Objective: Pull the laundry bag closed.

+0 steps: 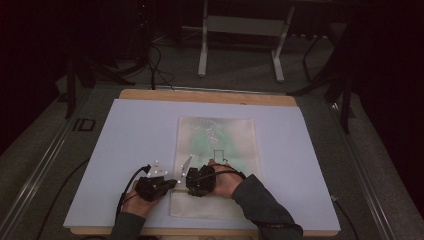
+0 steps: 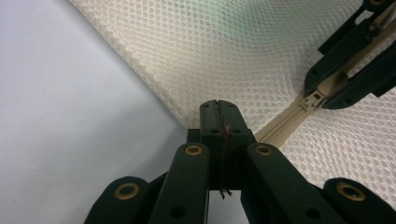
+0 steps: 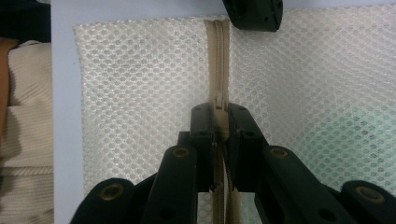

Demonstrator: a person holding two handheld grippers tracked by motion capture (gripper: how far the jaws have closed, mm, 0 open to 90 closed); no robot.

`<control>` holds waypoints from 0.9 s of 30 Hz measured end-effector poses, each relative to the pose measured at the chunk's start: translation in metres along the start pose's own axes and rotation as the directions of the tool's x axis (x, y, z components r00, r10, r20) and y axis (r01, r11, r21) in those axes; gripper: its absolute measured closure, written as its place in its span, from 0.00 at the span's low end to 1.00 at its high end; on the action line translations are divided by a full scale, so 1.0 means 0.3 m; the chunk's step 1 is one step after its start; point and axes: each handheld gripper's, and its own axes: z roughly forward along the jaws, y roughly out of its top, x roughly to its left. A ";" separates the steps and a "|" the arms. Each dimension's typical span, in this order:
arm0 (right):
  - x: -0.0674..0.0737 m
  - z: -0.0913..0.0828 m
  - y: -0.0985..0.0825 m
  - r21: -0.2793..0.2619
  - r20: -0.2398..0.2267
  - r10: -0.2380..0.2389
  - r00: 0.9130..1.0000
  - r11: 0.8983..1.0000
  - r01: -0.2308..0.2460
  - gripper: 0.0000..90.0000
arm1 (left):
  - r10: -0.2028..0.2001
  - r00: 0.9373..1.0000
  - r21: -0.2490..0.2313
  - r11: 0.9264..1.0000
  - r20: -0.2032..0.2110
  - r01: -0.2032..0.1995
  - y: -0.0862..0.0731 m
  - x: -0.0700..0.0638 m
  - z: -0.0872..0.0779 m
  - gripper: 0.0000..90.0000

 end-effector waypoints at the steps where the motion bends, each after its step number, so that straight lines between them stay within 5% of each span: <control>1: 0.000 0.000 0.000 0.000 0.000 0.000 1.000 1.000 0.000 0.91 | 0.000 1.000 0.000 1.000 0.000 0.000 0.000 0.000 0.000 0.99; 27: 0.000 -0.017 -0.028 -0.001 0.008 0.013 1.000 1.000 -0.013 0.91 | -0.005 1.000 0.001 1.000 -0.001 0.005 0.000 0.000 0.000 0.99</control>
